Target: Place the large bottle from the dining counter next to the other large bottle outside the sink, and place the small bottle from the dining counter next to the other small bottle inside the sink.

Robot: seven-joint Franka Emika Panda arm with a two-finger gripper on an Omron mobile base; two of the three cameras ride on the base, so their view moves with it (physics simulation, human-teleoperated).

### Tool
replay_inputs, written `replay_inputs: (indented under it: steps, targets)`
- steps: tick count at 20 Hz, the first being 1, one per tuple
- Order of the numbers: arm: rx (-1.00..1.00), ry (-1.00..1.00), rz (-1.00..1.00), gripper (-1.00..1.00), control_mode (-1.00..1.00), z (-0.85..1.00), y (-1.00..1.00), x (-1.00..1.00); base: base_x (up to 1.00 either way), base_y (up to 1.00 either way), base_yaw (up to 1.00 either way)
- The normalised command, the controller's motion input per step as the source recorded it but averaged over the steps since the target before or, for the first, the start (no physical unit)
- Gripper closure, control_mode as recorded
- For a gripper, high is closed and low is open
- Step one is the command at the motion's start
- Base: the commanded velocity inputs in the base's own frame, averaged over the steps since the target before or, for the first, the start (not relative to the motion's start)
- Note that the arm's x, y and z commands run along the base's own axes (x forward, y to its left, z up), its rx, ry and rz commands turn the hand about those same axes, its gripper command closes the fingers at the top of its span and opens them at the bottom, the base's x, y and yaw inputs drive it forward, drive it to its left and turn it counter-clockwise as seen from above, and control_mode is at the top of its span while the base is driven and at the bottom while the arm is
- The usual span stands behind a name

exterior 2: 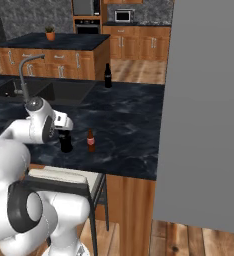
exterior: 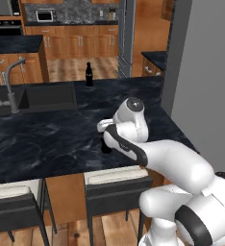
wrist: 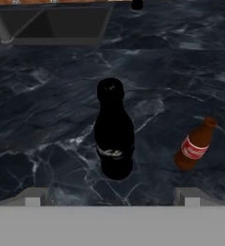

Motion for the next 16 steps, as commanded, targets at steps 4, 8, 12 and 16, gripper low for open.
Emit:
replay_inputs:
  steps: [4, 8, 12, 16]
  targets:
    - [0.00, 0.00, 0.00, -1.00, -1.00, -0.12, 0.00, 0.21, 0.00, 0.00, 0.00]
    - [0.00, 0.00, 0.00, -1.00, -1.00, -0.11, 0.00, 0.19, 0.00, 0.00, 0.00]
    - [0.00, 0.00, 0.00, -1.00, -1.00, -0.12, 0.02, 0.19, 0.00, 0.00, 0.00]
    - [0.00, 0.00, 0.00, -1.00, -1.00, -0.08, 0.06, 0.20, 0.00, 0.00, 0.00]
